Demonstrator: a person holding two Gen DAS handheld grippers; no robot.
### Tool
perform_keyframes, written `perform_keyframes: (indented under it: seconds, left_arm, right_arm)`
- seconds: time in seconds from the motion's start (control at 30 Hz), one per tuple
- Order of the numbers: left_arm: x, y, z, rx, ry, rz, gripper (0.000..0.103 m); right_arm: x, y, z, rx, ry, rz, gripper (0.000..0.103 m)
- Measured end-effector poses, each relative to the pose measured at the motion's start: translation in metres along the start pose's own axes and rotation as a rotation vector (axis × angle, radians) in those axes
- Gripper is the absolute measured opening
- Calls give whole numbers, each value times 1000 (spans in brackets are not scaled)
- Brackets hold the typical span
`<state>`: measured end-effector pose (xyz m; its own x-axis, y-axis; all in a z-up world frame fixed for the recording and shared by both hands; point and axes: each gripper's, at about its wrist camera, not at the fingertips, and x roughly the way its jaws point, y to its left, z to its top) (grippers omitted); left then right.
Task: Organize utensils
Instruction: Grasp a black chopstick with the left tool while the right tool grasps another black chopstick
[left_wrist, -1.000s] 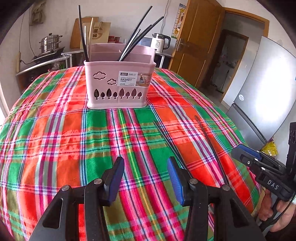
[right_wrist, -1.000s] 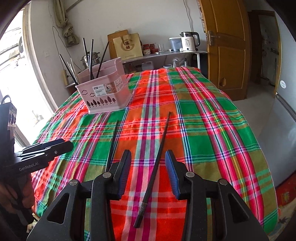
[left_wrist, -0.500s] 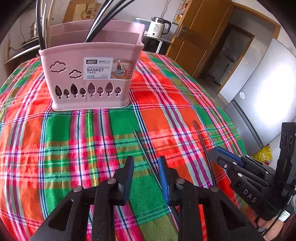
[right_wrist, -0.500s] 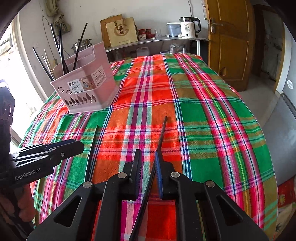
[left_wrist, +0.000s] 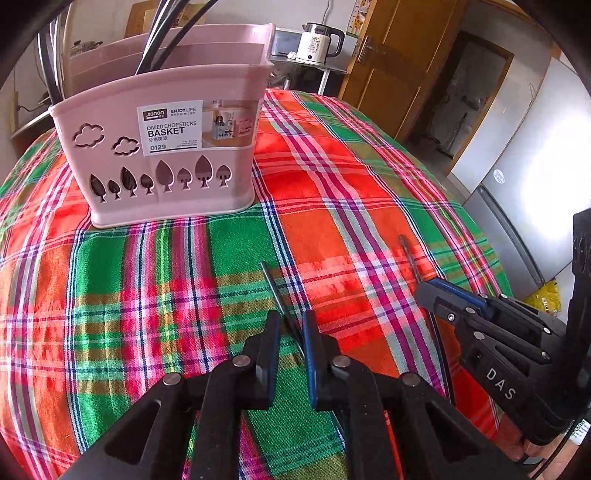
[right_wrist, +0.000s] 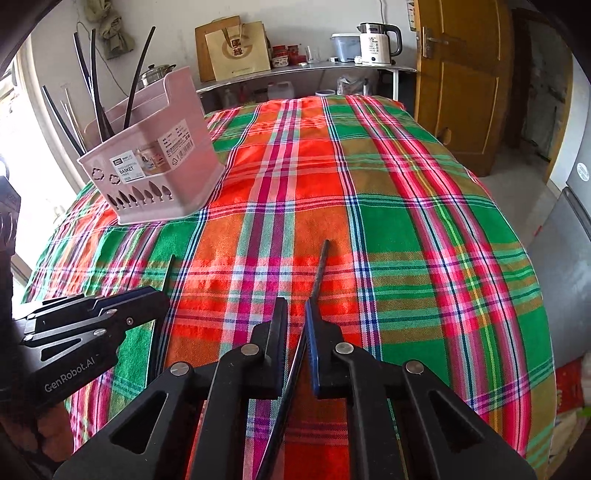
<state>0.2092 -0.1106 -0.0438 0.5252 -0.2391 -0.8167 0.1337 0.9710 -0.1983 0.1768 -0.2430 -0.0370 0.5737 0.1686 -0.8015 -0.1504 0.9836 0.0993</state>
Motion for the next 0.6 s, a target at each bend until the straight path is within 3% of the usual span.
perform_keyframes:
  seconds: [0.43, 0.6]
  left_arm:
    - [5, -19, 1, 54, 0, 69, 12]
    - [7, -22, 0, 45, -2, 47, 9]
  right_arm:
    - [8, -4, 3, 16, 16, -38, 10]
    - [8, -6, 3, 27, 11, -12, 7]
